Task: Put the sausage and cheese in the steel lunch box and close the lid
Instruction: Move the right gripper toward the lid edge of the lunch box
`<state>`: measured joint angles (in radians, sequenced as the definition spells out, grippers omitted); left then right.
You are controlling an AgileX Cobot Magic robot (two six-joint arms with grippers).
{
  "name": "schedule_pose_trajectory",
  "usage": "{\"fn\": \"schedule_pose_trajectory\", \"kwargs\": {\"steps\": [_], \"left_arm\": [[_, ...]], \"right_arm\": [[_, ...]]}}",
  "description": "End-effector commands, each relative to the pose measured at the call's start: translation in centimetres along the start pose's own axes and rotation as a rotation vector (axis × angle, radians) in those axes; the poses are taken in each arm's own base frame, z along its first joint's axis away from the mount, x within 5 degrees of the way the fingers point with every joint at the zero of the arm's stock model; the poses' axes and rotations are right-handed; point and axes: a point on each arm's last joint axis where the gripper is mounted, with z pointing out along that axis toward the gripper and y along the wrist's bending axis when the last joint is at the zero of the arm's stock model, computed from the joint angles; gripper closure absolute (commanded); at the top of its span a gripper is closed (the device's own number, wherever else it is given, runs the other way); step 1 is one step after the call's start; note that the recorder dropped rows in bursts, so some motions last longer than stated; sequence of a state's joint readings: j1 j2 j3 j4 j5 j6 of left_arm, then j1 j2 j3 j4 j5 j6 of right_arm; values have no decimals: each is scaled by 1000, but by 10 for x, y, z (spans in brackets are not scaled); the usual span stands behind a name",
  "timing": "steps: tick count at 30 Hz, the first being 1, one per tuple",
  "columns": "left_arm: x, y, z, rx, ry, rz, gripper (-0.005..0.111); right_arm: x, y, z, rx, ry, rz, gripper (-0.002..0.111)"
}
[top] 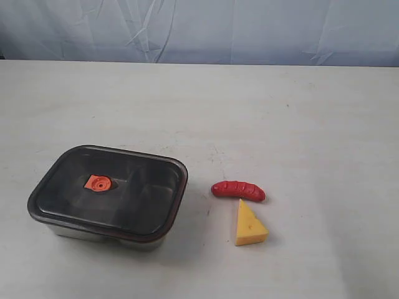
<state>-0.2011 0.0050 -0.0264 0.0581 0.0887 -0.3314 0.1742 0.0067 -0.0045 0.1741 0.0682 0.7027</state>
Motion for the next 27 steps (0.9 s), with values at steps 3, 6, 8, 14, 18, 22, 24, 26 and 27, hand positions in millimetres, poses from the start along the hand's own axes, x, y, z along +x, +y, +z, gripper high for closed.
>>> {"fn": "schedule_pose_trajectory", "kwargs": {"steps": [3,6,8,14,18,22,24,26,27], "left_arm": [[0,0,0,1,-9,9,107],[0,0,0,1,-9,9,107],[0,0,0,1,-9,12,107],[0,0,0,1,-9,16,107],[0,0,0,1,-9,16,107],[0,0,0,1,-9,16,107],[0,0,0,1,-9,16,107],[0,0,0,1,-9,16,107],[0,0,0,1,-9,16,107]], "right_arm": [[12,1,-2,31,161,257,109],[11,20,-8,-69,284,157,109],[7,38,-14,-197,334,33,109],[17,46,-1,-192,551,-37,109],[35,39,25,-38,776,-55,109],[48,51,63,-79,965,-61,109],[54,59,80,-138,1037,-11,109],[64,62,103,-172,1120,53,109],[68,62,113,-172,1153,78,109]]}}
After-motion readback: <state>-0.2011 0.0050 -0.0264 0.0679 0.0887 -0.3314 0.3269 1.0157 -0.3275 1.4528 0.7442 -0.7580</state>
